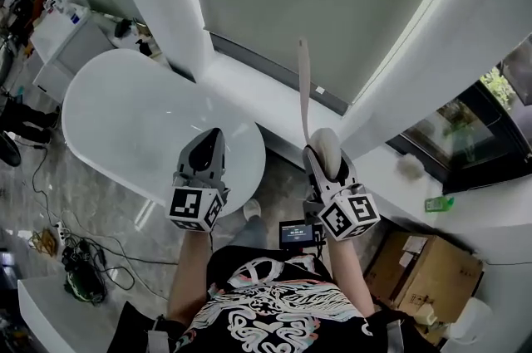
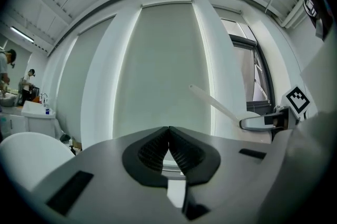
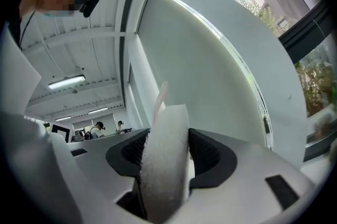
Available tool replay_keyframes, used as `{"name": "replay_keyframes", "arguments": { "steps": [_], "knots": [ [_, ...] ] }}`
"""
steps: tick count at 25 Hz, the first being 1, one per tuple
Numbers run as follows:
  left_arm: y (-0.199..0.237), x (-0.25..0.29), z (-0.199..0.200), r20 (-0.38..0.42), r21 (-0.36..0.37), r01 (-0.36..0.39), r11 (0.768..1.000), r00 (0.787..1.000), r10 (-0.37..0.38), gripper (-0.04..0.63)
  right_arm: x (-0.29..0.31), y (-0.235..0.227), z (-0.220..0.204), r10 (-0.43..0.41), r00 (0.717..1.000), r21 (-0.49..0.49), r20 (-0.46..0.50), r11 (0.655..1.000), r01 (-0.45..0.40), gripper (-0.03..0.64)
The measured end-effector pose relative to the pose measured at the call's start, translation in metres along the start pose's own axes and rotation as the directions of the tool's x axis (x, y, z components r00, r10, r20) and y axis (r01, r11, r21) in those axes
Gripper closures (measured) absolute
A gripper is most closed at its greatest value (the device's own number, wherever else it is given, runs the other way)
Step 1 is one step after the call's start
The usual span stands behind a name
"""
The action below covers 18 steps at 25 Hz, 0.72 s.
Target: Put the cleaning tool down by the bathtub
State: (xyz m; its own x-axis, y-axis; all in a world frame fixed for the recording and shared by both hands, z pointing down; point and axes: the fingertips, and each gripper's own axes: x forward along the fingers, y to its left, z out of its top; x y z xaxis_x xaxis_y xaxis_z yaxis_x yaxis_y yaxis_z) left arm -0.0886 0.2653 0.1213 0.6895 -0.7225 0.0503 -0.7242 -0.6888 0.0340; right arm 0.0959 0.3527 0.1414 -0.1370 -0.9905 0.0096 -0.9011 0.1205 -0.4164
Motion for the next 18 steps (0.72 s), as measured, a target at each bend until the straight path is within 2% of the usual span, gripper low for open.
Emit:
{"name": "replay_keyframes", "arguments": {
  "steps": [5,14,18],
  "knots": [
    [0.045,0.033,0.003,0.009,-0.03,0.006,1.0,1.0,-0.006,0.578,0.051,0.003,0.001,-0.005,1.0,-0.009,-0.006,1.0,0.005,0.376],
    [0.092,0.069,-0.001,0.006,-0.047,0.015,0.999,1.0,-0.015,0.578,0.103,-0.001,0.002,-0.029,1.0,0.0,0.0,1.0,0.029,0.376],
    [0.097,0.082,-0.002,0.005,-0.047,0.009,0.999,1.0,-0.009,0.578,0.113,-0.008,0.003,-0.027,1.0,-0.006,0.0,1.0,0.027,0.376]
  ]
}}
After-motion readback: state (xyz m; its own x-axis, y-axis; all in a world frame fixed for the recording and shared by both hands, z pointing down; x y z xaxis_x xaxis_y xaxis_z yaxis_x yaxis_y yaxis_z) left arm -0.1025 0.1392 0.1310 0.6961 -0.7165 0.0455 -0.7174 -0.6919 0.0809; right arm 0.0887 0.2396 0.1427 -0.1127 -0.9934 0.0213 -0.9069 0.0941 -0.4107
